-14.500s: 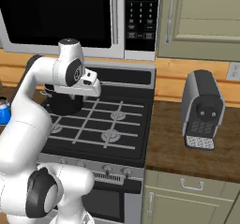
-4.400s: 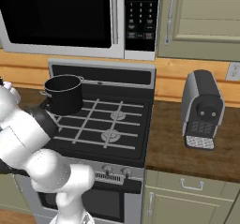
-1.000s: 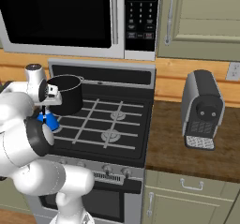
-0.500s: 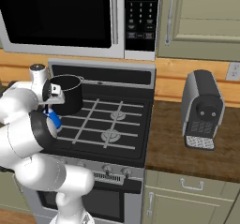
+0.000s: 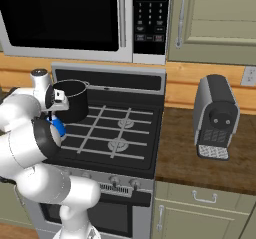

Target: Pick the kettle from the counter and place it on a stove burner. Then turn the burner on.

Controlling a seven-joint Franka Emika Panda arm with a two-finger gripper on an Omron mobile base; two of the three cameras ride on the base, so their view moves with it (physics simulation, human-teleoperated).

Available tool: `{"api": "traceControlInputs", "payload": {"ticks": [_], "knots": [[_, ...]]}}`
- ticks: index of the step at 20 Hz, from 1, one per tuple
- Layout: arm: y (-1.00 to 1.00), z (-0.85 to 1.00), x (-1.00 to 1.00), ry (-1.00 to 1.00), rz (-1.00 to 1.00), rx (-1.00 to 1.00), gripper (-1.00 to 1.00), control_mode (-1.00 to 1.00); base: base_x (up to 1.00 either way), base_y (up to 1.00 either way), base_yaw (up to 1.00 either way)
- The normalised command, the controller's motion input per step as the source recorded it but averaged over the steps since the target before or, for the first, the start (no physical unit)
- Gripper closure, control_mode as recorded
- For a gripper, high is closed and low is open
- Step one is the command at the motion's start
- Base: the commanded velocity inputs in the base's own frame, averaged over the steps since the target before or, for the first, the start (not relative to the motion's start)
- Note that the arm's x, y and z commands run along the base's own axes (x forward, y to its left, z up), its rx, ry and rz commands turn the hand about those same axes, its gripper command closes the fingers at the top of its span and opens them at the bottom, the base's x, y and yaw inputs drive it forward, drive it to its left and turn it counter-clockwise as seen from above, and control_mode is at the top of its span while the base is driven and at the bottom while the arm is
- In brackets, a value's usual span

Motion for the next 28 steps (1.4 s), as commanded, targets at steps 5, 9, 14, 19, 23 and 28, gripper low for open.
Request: {"api": "traceControlInputs", "payload": {"ticks": [5,9,14,19,23,28], "knots": [[0.00,-0.29,0.01,-0.03,0.01,0.01,1.00,-1.00,0.00,0.00,0.00],[0.00,-0.26,0.01,-0.01,0.02,0.02,1.00,-1.00,0.00,0.00,0.00],[0.00,-0.03,0.07,-0.11,0.00,0.00,1.00,-1.00,0.00,0.00,0.00],[0.00,-0.09,0.04,-0.08,0.00,0.01,1.00,-1.00,0.00,0.00,0.00],[0.00,-0.20,0.00,-0.02,0.00,0.03,1.00,-1.00,0.00,0.00,0.00],[0.00,-0.01,0.00,0.01,0.00,0.02,-1.00,-1.00,0.00,0.00,0.00]]}}
